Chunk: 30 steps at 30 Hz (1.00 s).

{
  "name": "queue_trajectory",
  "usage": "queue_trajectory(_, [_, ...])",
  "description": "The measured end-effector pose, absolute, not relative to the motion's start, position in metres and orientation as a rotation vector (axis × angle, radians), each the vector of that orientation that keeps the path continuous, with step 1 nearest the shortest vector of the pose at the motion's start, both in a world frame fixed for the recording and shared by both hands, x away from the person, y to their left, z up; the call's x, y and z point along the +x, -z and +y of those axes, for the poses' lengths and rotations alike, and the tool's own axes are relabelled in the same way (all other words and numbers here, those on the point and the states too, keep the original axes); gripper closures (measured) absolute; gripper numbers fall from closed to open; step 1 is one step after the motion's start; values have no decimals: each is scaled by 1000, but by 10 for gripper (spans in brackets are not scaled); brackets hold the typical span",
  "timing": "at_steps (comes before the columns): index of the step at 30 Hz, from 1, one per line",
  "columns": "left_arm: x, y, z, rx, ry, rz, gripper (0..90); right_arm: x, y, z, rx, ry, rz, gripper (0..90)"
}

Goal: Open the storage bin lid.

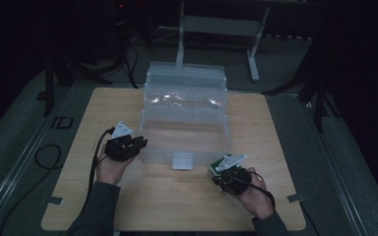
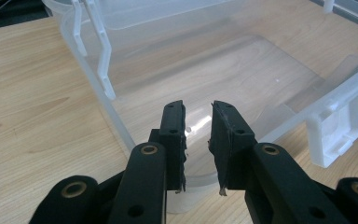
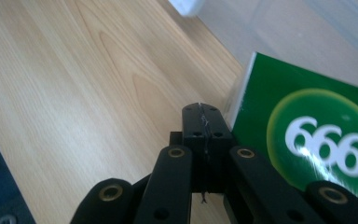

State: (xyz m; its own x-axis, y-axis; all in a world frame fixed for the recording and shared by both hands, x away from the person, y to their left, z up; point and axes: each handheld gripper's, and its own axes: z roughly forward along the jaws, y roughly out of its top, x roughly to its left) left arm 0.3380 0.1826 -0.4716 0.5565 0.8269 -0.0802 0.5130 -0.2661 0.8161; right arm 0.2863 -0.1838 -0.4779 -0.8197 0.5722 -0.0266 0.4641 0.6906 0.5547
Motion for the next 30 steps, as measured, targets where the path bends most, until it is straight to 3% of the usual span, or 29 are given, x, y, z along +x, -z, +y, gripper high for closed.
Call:
queue_trajectory(20, [338,474,186,1935,-452,1095,747,283,470,-245,822,-632,2749,887])
queue_trajectory(25, [338,474,187,1932,-452,1099,746,281,460,-250,756,-620,2798,781])
queue_trajectory(27, [338,474,187,1933,-452,1099,746,283,451,-251,726,-623,2806,666])
queue_trajectory(30, [338,474,187,1932,-451,1099,745,286,446,-252,712,-620,2808,615])
